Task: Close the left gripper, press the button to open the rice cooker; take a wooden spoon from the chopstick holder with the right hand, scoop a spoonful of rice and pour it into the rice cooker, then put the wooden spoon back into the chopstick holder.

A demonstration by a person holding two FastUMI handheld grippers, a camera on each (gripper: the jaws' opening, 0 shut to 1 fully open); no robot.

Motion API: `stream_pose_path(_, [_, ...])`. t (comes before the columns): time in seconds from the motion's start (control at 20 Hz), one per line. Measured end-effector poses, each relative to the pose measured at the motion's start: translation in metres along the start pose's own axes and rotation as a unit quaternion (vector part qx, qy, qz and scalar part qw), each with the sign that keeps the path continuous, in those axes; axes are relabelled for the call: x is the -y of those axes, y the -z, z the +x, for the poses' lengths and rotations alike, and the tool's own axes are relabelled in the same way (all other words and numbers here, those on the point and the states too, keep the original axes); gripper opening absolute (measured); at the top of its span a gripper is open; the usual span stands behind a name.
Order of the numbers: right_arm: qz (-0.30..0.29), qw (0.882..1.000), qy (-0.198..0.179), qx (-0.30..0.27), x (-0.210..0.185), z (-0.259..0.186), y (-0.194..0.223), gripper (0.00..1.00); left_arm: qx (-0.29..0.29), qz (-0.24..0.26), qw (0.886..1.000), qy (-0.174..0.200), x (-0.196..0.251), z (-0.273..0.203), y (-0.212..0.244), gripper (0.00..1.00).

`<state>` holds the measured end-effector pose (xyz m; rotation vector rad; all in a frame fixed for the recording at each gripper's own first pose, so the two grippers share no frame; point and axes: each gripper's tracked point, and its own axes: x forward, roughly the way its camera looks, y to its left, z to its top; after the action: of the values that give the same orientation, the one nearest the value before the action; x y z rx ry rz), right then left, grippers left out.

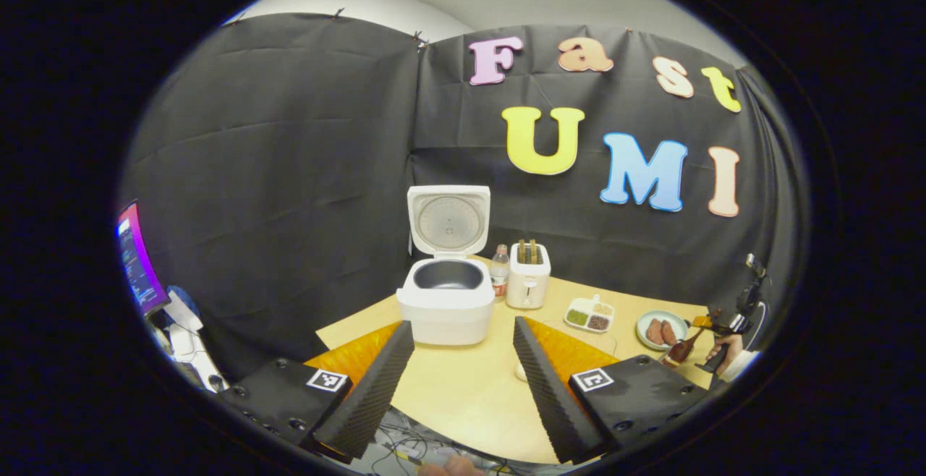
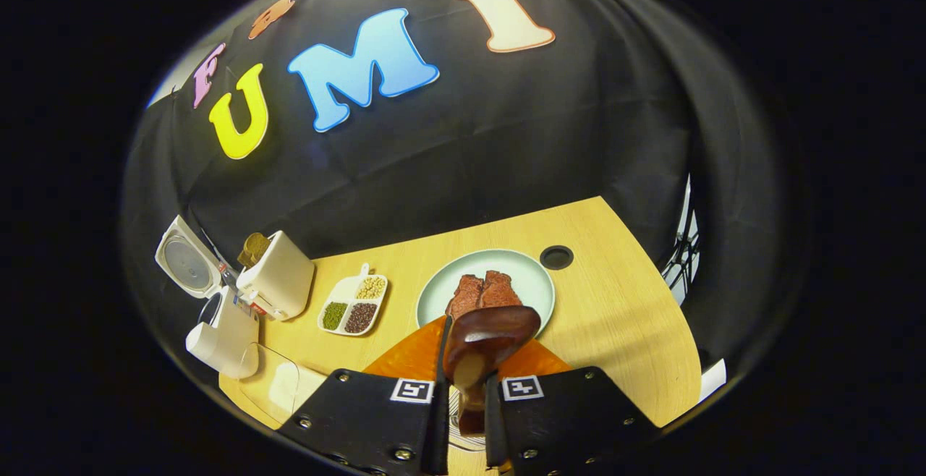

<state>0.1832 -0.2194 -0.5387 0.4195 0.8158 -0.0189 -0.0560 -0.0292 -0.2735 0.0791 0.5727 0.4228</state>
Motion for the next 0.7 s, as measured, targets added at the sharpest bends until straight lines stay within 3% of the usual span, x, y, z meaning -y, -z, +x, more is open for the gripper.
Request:
stream_pose_path(0.25, [0.028, 0.999, -0.012, -0.038, 0.001, 0.002, 0.02, 0.22, -0.005, -0.005, 1.0, 0.01, 0.02, 0.005, 0.0, 0.94])
stream_pose_path(0.35, [0.04, 0.998, -0.011, -0.055, 0.004, -0.008, 0.025, 0.29, 0.003, -0.003, 1.0, 0.022, 0.032, 0.01, -0.006, 1.0])
stream_pose_path(0.5, [0.03, 0.996, 0.011, -0.078, 0.021, -0.021, 0.031, 0.58, 0.014, -0.005, 0.999, 0.045, 0.051, 0.019, -0.016, 0.97])
stream_pose_path(0.7, [0.044, 0.996, 0.014, -0.081, 0.033, -0.047, 0.038, 0.67, 0.021, -0.005, 0.997, 0.077, 0.075, 0.027, -0.02, 0.97])
